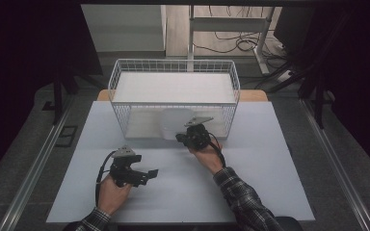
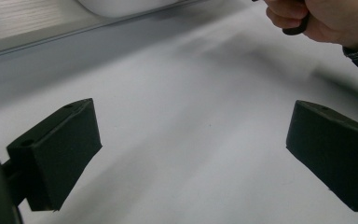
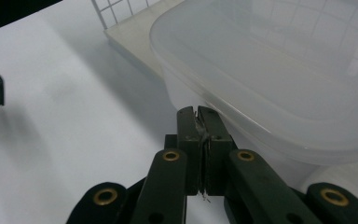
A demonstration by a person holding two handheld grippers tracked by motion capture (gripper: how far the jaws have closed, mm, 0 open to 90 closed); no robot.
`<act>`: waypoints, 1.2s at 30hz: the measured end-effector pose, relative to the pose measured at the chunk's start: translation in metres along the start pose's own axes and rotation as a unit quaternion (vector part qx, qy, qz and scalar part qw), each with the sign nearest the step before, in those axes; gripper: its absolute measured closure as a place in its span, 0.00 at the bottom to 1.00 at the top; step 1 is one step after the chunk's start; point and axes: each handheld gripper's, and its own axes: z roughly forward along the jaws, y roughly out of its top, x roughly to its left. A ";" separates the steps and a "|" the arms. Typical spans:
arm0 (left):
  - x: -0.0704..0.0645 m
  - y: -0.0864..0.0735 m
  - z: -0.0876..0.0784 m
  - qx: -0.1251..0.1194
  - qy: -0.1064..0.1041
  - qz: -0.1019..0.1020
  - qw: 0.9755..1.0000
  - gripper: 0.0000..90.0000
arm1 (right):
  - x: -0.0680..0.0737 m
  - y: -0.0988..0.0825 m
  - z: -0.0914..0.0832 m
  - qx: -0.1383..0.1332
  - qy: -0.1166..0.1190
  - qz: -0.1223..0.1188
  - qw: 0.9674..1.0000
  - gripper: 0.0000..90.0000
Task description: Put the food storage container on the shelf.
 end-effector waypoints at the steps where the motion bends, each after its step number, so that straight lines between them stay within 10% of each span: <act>1: 0.000 0.000 0.000 0.000 0.001 0.001 1.000 0.03 | -0.002 0.002 0.002 0.001 -0.004 -0.002 1.000 0.97; 21: 0.003 -0.002 0.002 0.010 0.005 -0.007 1.000 0.05 | -0.014 0.011 0.012 0.005 -0.023 0.011 1.000 0.97; 36: 0.004 -0.004 0.003 0.014 0.032 0.014 0.999 0.06 | 0.000 0.010 -0.001 0.005 -0.015 -0.010 1.000 0.65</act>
